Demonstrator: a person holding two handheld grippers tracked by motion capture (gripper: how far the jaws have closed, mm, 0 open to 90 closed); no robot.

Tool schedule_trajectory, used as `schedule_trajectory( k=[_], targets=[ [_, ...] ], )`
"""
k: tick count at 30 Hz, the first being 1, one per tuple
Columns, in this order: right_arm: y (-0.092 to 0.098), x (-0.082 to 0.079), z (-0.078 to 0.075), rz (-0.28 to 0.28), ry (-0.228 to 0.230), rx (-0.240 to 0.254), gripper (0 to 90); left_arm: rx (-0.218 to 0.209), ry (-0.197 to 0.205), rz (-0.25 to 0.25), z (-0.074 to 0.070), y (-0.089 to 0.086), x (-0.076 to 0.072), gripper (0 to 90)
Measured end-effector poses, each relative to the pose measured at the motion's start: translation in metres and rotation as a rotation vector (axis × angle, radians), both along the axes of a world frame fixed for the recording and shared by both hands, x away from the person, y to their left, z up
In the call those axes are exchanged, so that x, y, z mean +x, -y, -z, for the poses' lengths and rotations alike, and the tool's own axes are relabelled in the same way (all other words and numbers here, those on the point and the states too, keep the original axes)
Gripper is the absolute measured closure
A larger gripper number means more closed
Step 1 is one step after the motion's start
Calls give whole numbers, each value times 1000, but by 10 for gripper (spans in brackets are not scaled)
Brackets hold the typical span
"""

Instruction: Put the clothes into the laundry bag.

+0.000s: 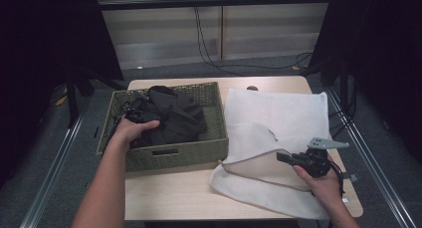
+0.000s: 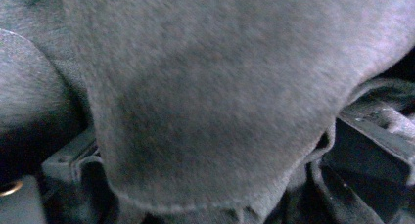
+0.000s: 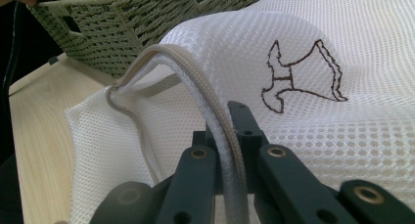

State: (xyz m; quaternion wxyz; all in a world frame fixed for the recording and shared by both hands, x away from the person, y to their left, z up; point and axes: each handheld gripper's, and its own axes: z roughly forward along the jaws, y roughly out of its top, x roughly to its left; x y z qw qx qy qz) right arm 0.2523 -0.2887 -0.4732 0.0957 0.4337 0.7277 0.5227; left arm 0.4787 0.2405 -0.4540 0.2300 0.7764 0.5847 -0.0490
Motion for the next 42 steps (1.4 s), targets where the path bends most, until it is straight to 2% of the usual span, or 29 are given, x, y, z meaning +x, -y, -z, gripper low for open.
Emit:
schedule_trajectory(
  k=[2, 4, 8, 9, 10, 12, 13, 15, 16, 19, 22, 23, 24, 25, 27, 28, 29, 30, 31, 34, 35, 36, 37, 38, 39, 40, 42],
  targets=[
    [0, 0, 0, -1, 0, -1, 884, -28, -10, 1, 0, -4, 0, 62],
    [0, 0, 0, 0, -1, -1, 884, -52, -19, 22, 0, -5, 0, 0],
    [0, 1, 1, -4, 0, 0, 884, -46, -2, 43, 1, -4, -1, 1],
    [0, 1, 1, -5, 1, 0, 883, -40, 5, 19, 2, -2, -2, 1],
    [1, 1, 1, -7, 1, 2, 883, -6, 7, 57, 4, -1, -3, 13],
    [1, 1, 1, -6, -2, 3, 883, 8, 13, 69, 8, 3, -2, 12],
    [1, 1, 1, -6, -3, 3, 883, 22, -3, 110, 8, 3, -1, 14],
    [1, 1, 1, -6, -4, 3, 882, 27, -10, 117, 9, 5, -1, 20],
    [1, 1, 2, -9, -4, 3, 882, 47, -34, 135, 12, 8, 0, 23],
    [1, 2, 2, -13, -8, 1, 880, 85, -41, 146, 14, 14, 0, 56],
    [0, 2, 4, -16, -8, -5, 879, 104, -44, 149, 13, 15, -1, 156],
    [0, 2, 4, -17, -9, -7, 879, 95, -52, 154, 12, 16, -1, 202],
    [0, 2, 4, -21, -12, -7, 879, 90, -52, 178, 12, 15, -1, 274],
    [-1, 2, 5, -18, -14, -9, 879, 90, -52, 178, 12, 15, -1, 346],
    [-1, 2, 5, -19, -14, -13, 879, 54, -80, 143, 11, 14, 0, 501],
    [-1, 2, 5, -22, -15, -14, 879, 37, -107, 128, 11, 12, 1, 567],
    [-1, 2, 5, -19, -13, -16, 879, 37, -107, 128, 11, 12, 1, 618],
    [-1, 2, 5, -19, -13, -16, 879, 24, -117, 125, 11, 12, 1, 618],
    [-1, 2, 5, -20, -11, -19, 879, 25, -122, 130, 10, 13, 1, 681],
    [0, 2, 5, -22, -12, -20, 879, 32, -122, 133, 8, 14, 0, 718],
    [0, 2, 5, -21, -12, -19, 879, 35, -114, 139, 7, 14, 0, 718],
    [-1, 2, 5, -19, -11, -20, 879, 31, -109, 124, 6, 15, -1, 724],
    [-1, 2, 5, -23, -8, -20, 879, 38, -103, 147, 4, 14, -1, 727],
    [0, 1, 5, -24, -8, -22, 878, 33, -67, 155, -2, 15, -4, 738],
    [0, 1, 5, -25, -11, -19, 878, 33, -67, 155, -2, 15, -4, 743],
    [0, 1, 6, -24, -13, -16, 878, 20, -21, 174, -9, 13, -8, 745],
    [1, 1, 6, -25, -14, -18, 879, 0, 19, 183, -15, 12, -11, 745]
  ],
)
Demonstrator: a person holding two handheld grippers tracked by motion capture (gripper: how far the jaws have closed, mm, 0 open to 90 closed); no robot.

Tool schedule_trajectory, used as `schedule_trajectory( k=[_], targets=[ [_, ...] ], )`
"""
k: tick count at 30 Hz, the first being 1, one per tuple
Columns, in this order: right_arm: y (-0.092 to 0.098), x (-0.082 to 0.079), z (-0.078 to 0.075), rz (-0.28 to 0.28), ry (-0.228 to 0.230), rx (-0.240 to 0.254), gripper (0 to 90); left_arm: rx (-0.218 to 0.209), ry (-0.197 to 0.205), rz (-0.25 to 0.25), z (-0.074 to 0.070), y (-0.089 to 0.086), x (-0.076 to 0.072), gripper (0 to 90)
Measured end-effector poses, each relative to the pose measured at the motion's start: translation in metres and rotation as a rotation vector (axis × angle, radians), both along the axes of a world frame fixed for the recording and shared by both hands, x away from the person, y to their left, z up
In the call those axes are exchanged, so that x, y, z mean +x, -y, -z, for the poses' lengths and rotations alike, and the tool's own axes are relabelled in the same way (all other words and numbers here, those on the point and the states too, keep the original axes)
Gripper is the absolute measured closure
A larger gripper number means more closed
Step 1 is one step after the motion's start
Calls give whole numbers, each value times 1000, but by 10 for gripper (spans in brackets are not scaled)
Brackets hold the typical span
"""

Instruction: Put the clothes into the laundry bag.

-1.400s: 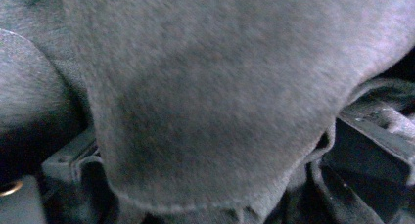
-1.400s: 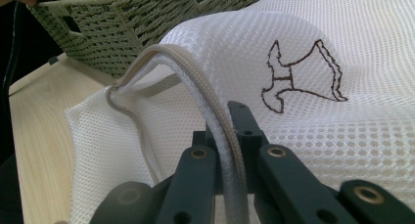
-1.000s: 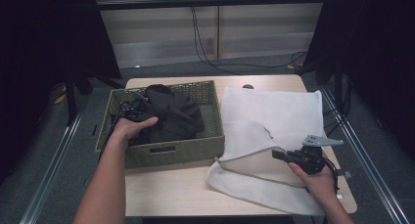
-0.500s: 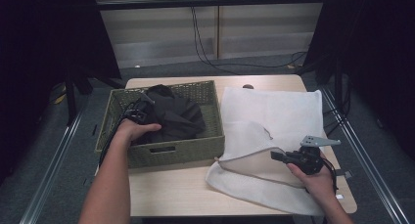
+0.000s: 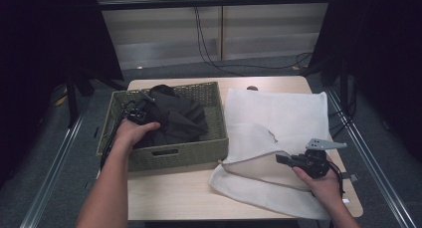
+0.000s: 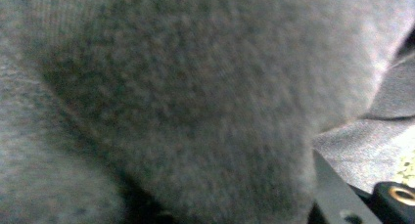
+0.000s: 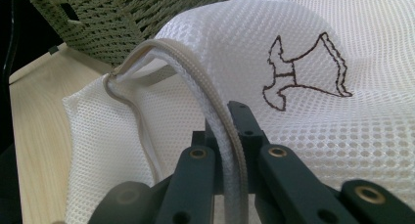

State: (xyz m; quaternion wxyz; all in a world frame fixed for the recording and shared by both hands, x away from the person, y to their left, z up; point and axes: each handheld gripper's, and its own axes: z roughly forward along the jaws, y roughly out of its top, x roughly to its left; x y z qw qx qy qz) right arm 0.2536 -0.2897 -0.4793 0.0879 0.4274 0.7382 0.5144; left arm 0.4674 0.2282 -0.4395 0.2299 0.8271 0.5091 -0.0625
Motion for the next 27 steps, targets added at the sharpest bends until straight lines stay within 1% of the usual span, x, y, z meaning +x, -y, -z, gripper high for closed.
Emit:
schedule_trajectory(
  k=[1, 2, 3, 4, 5, 6, 7, 9, 10, 11, 12, 13, 14, 16, 17, 18, 19, 21, 22, 23, 26, 27],
  targets=[
    [0, 0, 0, 2, -4, -2, 878, 0, 34, 17, -3, 0, -2, 746],
    [0, 0, 0, 2, -4, 1, 879, 0, 34, 17, -3, 0, -2, 746],
    [0, 0, 0, 1, -4, 2, 879, -11, 100, 34, -12, 0, -6, 745],
    [0, -1, 0, 2, -3, 1, 879, -13, 141, 30, -17, 0, -9, 745],
    [0, -1, 0, 3, -1, -4, 879, -13, 141, 30, -17, 0, -9, 746],
    [0, -1, 0, 5, 2, -7, 879, -9, 180, 42, -21, 0, -12, 745],
    [0, -2, 0, 5, 1, -8, 878, -7, 244, 42, -28, 0, -18, 746],
    [0, -2, 1, 4, -3, -5, 879, -20, 295, 43, -34, 0, -25, 746],
    [0, -2, 1, 4, -3, -5, 879, -20, 295, 43, -34, 0, -25, 746],
    [0, -2, 1, 6, -7, -2, 879, -34, 350, 24, -37, 1, -30, 746],
    [0, -2, 1, 6, -7, -2, 879, -44, 374, 18, -40, 0, -33, 746],
    [0, -2, 1, 10, -5, -6, 879, -57, 412, 5, -44, -2, -37, 746],
    [0, -2, 1, 8, -3, -10, 879, -68, 433, 6, -47, -4, -40, 746],
    [0, -2, 1, 8, -6, -6, 879, -111, 501, -16, -55, -8, -47, 746],
    [0, -1, 1, 8, -6, -8, 879, -126, 527, -17, -58, -11, -50, 746],
    [0, -1, 1, 8, -4, -7, 880, -145, 555, -29, -62, -12, -54, 746],
    [0, -1, 1, 7, -6, -3, 880, -145, 581, -23, -66, -14, -58, 746],
    [0, -1, 1, 7, -3, -4, 880, -139, 618, -14, -75, -13, -64, 746],
    [-1, -1, 0, 12, -3, -4, 880, -143, 646, -3, -84, -12, -71, 746],
    [-1, -1, 0, 12, -2, -4, 880, -155, 658, 4, -87, -11, -74, 746],
    [-1, -1, 0, 11, -1, -2, 880, -230, 675, 15, -98, -12, -82, 745],
    [-1, -1, 0, 11, -1, -2, 880, -230, 675, 15, -98, -12, -82, 746]
  ],
)
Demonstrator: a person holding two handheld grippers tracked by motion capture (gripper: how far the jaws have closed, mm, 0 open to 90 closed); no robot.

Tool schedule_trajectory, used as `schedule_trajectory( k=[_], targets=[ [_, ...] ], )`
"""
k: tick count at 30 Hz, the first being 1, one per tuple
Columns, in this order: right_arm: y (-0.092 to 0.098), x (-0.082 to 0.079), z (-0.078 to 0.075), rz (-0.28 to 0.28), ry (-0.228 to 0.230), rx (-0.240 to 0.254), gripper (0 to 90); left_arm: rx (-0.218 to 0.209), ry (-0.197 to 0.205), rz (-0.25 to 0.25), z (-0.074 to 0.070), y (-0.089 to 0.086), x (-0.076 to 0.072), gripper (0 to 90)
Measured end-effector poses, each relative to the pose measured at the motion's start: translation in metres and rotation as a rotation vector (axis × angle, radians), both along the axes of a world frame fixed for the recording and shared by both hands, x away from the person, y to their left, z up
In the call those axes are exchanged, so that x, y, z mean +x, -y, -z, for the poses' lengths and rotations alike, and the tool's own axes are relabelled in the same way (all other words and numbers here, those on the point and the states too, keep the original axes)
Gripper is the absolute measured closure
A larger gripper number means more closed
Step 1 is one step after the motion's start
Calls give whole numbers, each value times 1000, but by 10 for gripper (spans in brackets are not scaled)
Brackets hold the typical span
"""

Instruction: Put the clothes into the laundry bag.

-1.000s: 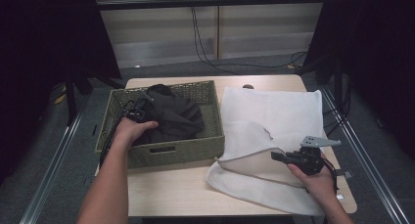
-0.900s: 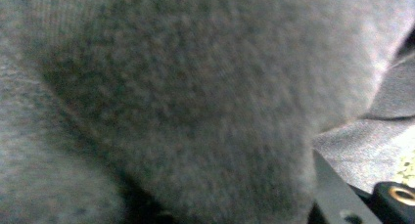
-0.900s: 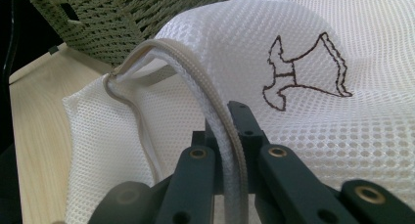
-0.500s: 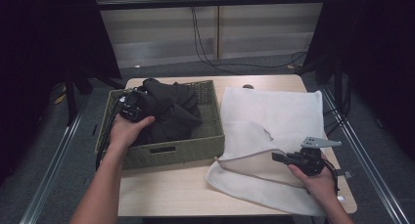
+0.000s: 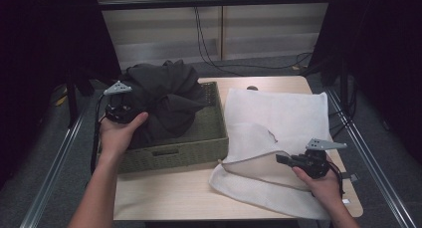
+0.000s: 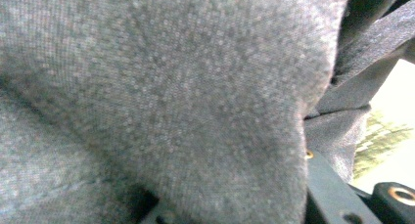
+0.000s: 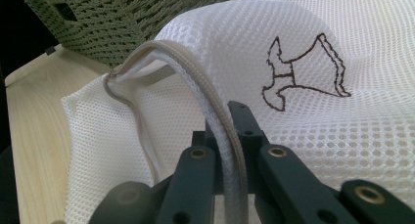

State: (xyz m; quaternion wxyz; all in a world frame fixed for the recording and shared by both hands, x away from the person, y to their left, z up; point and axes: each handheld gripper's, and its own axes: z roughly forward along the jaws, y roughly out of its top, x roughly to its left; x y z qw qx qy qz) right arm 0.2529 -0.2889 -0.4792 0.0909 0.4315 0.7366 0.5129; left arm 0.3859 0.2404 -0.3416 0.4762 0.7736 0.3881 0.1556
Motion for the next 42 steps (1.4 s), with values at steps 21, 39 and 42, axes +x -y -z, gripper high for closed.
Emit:
schedule_trajectory(
  k=[21, 39, 42],
  targets=[
    [-1, 0, -1, 10, 3, 2, 883, -282, -6, 437, -8, 61, -111, 734],
    [-9, -3, 3, 40, -5, -29, 886, -178, -212, 504, 133, 100, -137, 273],
    [-6, -5, 2, 38, 2, -33, 884, -190, -164, 480, 119, 85, -143, 107]
  ],
)
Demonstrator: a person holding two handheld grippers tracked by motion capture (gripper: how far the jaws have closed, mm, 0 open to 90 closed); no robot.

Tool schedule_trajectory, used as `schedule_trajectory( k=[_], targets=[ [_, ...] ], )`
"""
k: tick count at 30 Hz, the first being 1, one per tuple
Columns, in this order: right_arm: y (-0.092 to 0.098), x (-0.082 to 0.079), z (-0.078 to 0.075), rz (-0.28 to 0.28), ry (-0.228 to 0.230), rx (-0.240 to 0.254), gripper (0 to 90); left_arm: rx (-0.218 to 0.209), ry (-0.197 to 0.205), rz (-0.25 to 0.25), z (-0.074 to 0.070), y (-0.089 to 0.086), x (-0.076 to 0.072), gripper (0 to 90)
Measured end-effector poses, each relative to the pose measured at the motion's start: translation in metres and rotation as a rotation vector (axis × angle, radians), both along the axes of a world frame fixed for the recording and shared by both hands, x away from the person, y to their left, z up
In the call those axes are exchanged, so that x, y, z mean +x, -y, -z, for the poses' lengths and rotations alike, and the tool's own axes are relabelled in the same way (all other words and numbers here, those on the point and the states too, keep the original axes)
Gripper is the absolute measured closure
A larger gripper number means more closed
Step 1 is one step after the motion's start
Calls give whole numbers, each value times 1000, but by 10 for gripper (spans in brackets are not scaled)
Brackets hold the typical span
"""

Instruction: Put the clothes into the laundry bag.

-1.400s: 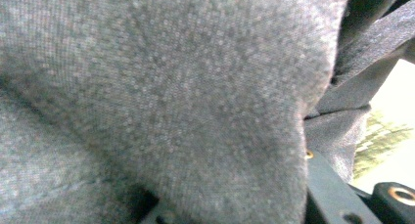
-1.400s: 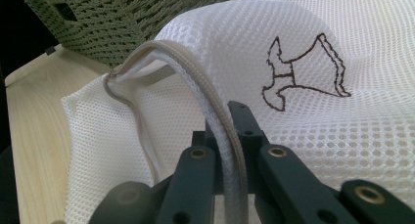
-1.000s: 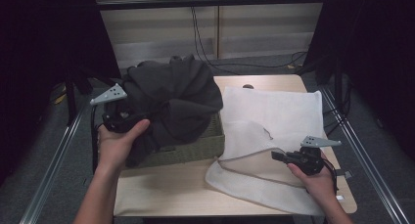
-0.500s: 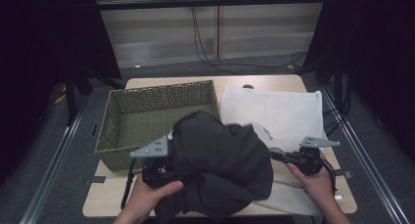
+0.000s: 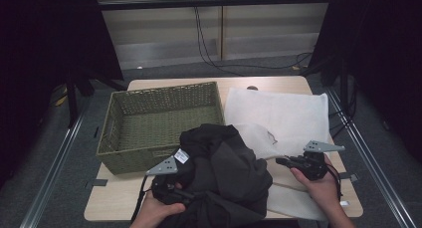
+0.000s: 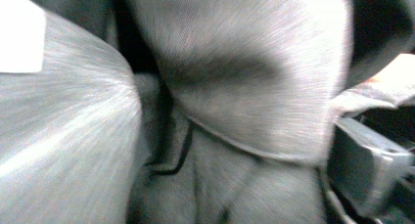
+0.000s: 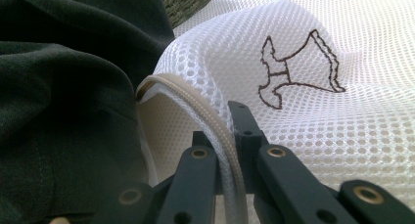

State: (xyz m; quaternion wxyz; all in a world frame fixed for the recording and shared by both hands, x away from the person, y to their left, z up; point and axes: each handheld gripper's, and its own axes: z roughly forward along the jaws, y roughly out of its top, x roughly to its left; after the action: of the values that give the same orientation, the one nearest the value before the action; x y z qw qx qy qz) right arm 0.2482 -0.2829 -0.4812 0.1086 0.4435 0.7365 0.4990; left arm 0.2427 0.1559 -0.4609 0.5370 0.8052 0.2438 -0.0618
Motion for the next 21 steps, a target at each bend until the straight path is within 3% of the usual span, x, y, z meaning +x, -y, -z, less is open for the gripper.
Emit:
schedule_trajectory(
  k=[3, 4, 5, 6, 7, 8, 10, 11, 14, 16, 19, 21],
  targets=[
    [1, -1, -1, 1, 1, 1, 881, -9, 38, 7, -10, -16, -7, 84],
    [1, -1, -2, -2, 4, 3, 880, -59, 50, -17, -17, -33, -9, 106],
    [1, -1, -2, -2, 4, 3, 880, -59, 50, -17, -17, -33, -9, 124],
    [2, -1, -2, -2, 5, 5, 880, -104, 27, -116, -24, -53, -8, 156],
    [2, -1, -2, -2, 5, 5, 880, -104, 27, -116, -24, -53, -8, 208],
    [2, -1, -2, -2, 5, 5, 880, -114, 11, -190, -27, -63, -6, 208],
    [1, 0, -2, -1, 5, 5, 880, -152, 52, -279, -34, -75, -2, 304],
    [1, 0, -2, -1, 5, 5, 880, -144, 68, -286, -39, -71, 2, 304],
    [0, 1, -2, -3, 3, 7, 880, -53, 76, -267, -45, -40, 11, 254],
    [-2, 0, -3, -6, 9, -2, 878, -34, 70, -240, -46, -17, 15, 165],
    [-2, 0, -3, -8, 9, 0, 878, -21, 36, -213, -49, 13, 23, 125],
    [-1, 1, -2, -16, 1, 12, 883, 62, 24, -180, -46, 32, 28, 99]
  ],
)
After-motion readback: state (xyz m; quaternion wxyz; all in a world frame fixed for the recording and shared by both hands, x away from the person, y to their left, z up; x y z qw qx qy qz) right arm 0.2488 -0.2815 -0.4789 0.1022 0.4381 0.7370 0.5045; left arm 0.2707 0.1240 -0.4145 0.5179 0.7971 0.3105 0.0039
